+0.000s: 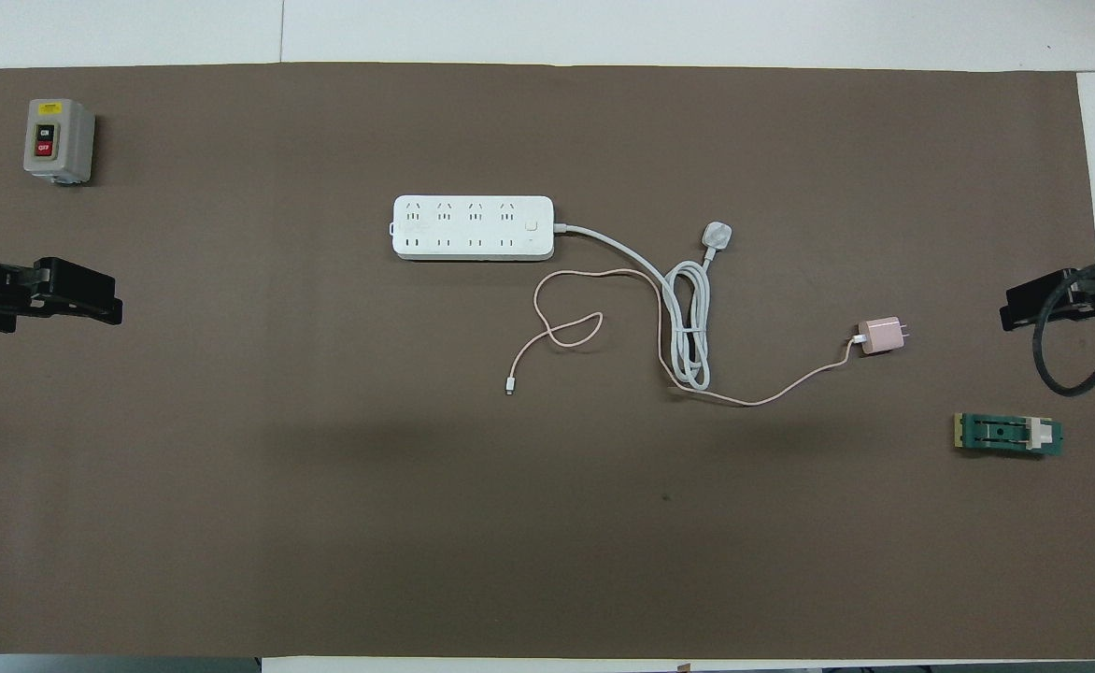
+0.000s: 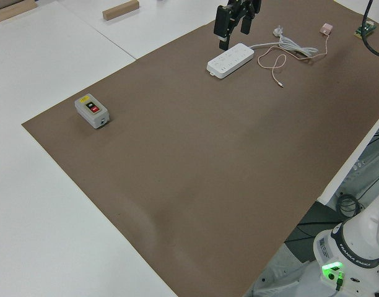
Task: Plug charger into power strip
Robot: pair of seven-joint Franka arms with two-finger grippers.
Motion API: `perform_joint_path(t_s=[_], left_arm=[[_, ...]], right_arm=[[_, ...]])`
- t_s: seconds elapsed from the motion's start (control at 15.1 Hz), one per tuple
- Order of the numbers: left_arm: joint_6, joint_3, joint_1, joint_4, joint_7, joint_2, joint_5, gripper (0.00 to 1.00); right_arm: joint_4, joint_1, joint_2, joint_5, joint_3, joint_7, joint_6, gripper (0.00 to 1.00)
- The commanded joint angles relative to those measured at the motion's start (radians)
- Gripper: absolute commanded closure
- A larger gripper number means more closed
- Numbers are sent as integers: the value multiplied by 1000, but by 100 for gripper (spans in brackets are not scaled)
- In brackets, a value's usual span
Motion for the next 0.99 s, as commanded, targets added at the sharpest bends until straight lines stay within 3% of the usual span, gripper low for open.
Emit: perform_joint_path(t_s=[0.0,0.26,0.46,0.66,0.92], left_arm=[[12,3,3,-38,5,-32,-8,0],[12,3,3,-38,5,-32,-8,0],[12,3,3,-38,5,-32,-8,0],[12,3,3,-38,5,-32,-8,0],[12,3,3,-38,5,-32,-8,0]], right_arm=[[-30,-12,-22,1,36,1,6,0],[-44,-21,-29,1,46,33,-3,0],[-82,-22,-24,2,33,244,81,0],[-90,-24,0,5,33,413,84,0],[-102,-151,77,226,33,580,48,0]])
